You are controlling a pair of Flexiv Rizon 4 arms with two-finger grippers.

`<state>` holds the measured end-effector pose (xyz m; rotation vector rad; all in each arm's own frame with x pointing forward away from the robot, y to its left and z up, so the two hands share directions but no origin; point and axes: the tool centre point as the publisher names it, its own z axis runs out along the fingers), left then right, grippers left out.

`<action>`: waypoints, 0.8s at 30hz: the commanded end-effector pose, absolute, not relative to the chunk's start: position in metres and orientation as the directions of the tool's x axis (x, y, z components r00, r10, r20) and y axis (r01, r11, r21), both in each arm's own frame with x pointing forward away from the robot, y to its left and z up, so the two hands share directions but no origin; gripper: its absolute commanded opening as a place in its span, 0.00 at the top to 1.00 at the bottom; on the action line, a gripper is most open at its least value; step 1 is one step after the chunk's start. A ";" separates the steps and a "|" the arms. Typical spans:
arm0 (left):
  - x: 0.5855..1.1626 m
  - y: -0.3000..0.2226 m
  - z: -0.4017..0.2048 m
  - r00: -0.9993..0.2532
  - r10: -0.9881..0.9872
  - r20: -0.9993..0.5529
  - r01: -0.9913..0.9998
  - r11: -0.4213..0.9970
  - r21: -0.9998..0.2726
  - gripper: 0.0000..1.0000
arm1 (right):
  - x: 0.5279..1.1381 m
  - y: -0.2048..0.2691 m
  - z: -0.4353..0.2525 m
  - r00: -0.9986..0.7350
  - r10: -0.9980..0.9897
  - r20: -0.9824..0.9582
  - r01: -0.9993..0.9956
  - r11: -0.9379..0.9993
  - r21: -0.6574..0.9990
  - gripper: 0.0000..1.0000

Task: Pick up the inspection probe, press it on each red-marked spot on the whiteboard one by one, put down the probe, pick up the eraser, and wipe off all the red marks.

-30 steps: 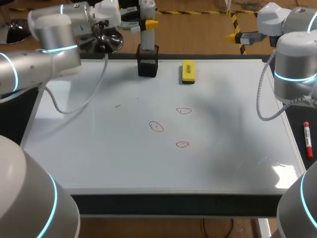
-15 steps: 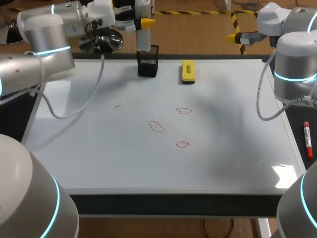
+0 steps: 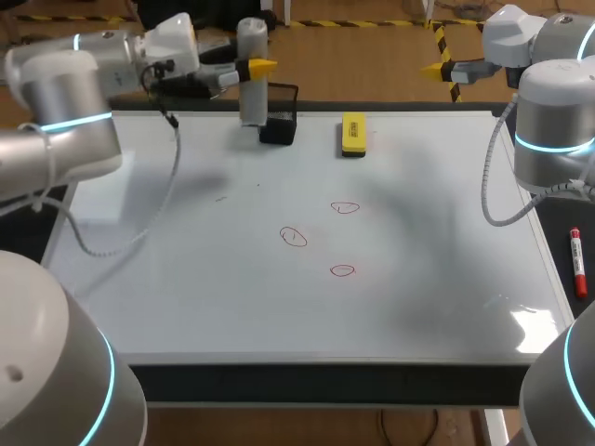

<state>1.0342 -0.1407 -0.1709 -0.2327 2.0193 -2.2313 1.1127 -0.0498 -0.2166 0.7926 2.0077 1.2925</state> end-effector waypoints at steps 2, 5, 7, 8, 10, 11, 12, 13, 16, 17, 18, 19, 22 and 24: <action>1.015 -0.130 -0.178 -0.954 -0.297 0.037 -0.008 -0.098 -0.995 1.00 | 1.113 -0.050 -0.216 -0.632 0.755 -0.174 0.156 0.344 0.926 0.00; 1.009 -0.124 -0.184 -0.953 -0.303 0.033 -0.003 -0.098 -0.995 1.00 | 1.113 -0.050 -0.216 -0.632 0.755 -0.174 0.156 0.344 0.926 0.00; 1.005 -0.119 -0.190 -0.952 -0.304 0.027 0.001 -0.093 -0.996 1.00 | 1.113 -0.050 -0.216 -0.632 0.755 -0.174 0.156 0.344 0.926 0.00; 1.004 -0.117 -0.192 -0.951 -0.307 0.025 0.003 -0.090 -0.996 1.00 | 1.113 -0.050 -0.216 -0.632 0.755 -0.174 0.156 0.344 0.926 0.00; 1.002 -0.113 -0.197 -0.952 -0.305 0.016 0.011 -0.085 -0.996 1.00 | 1.113 -0.050 -0.216 -0.632 0.755 -0.174 0.156 0.344 0.926 0.00; 1.001 -0.112 -0.199 -0.952 -0.306 0.013 0.012 -0.080 -0.997 1.00 | 1.113 -0.050 -0.216 -0.632 0.755 -0.174 0.156 0.344 0.926 0.00; 1.000 -0.110 -0.201 -0.953 -0.303 0.008 0.017 -0.077 -0.997 1.00 | 1.113 -0.050 -0.216 -0.632 0.755 -0.174 0.156 0.344 0.926 0.00; 1.000 -0.108 -0.203 -0.953 -0.304 0.007 0.017 -0.076 -0.997 1.00 | 1.113 -0.050 -0.216 -0.632 0.755 -0.174 0.156 0.344 0.926 0.00; 0.999 -0.104 -0.208 -0.953 -0.304 -0.004 0.027 -0.069 -0.997 1.00 | 1.113 -0.050 -0.216 -0.632 0.755 -0.174 0.156 0.344 0.926 0.00; 0.999 -0.103 -0.210 -0.953 -0.304 -0.004 0.026 -0.071 -0.997 1.00 | 1.113 -0.050 -0.216 -0.632 0.755 -0.174 0.156 0.344 0.926 0.00; 1.000 -0.101 -0.211 -0.953 -0.304 -0.004 0.027 -0.073 -0.997 1.00 | 1.113 -0.050 -0.216 -0.632 0.755 -0.174 0.156 0.344 0.926 0.00; 1.000 -0.100 -0.213 -0.952 -0.306 -0.004 0.029 -0.077 -0.997 1.00 | 1.113 -0.050 -0.216 -0.632 0.755 -0.174 0.156 0.344 0.926 0.00; 1.002 -0.095 -0.220 -0.951 -0.309 -0.001 0.030 -0.090 -0.995 1.00 | 1.113 -0.050 -0.216 -0.632 0.755 -0.174 0.156 0.344 0.926 0.00; 1.002 -0.092 -0.222 -0.951 -0.310 -0.003 0.035 -0.098 -0.995 1.00 | 1.113 -0.050 -0.216 -0.632 0.755 -0.174 0.156 0.344 0.926 0.00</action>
